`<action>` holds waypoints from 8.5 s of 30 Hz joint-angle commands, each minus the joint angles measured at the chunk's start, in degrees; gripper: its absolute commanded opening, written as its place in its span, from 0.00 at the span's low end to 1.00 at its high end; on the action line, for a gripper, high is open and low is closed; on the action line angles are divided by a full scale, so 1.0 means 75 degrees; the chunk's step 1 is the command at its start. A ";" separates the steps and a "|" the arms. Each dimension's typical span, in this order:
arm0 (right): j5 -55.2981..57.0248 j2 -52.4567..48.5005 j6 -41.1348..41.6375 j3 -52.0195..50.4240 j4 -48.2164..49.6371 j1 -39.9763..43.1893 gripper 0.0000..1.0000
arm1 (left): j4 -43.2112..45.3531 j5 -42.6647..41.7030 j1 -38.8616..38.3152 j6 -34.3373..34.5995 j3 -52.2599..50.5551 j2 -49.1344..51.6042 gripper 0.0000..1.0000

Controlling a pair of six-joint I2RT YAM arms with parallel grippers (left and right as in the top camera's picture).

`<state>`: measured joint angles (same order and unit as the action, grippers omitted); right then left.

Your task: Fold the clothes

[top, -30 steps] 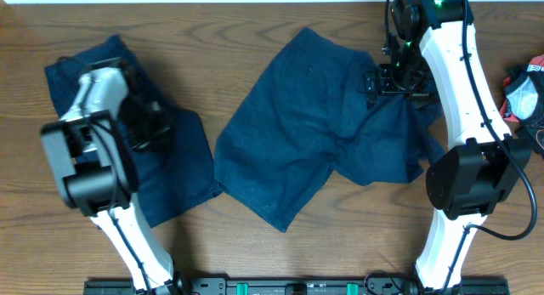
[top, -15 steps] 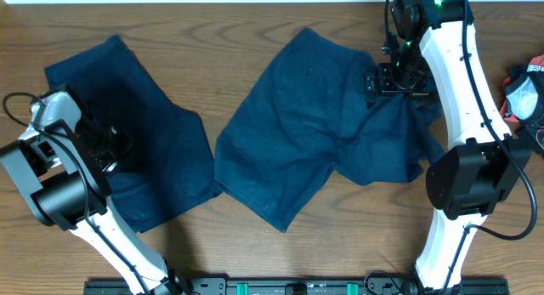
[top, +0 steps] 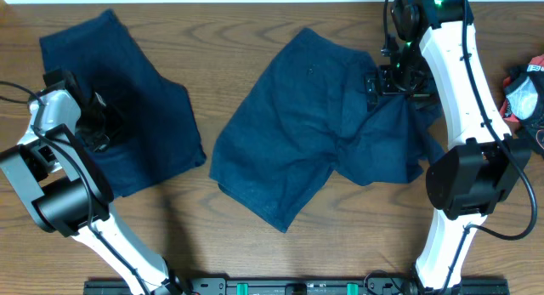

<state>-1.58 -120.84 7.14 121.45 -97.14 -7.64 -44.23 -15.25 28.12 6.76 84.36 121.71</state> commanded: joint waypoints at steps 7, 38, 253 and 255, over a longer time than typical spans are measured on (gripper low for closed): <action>-0.0635 0.0041 -0.0073 0.0166 -0.0023 -0.0041 0.99 | 0.0816 0.3835 0.0309 0.0125 -0.0219 0.0621 0.06; -0.1058 0.0041 -0.0079 0.0166 -0.0023 -0.0044 0.99 | -0.1040 0.2850 0.2247 0.1262 0.1559 0.1148 0.59; 0.0009 -0.2005 0.0466 0.1463 0.1107 0.1594 0.01 | -0.0344 -0.1075 -0.8116 0.2008 -0.3133 -0.2591 0.98; 0.0012 -0.2005 0.0449 0.1463 0.1055 0.1594 0.01 | -0.0125 -0.1078 -0.8102 0.2052 -0.3133 -0.2282 0.98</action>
<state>-1.56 -138.02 11.75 131.20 -88.68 4.82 -46.59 -25.85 -33.21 21.23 61.43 100.88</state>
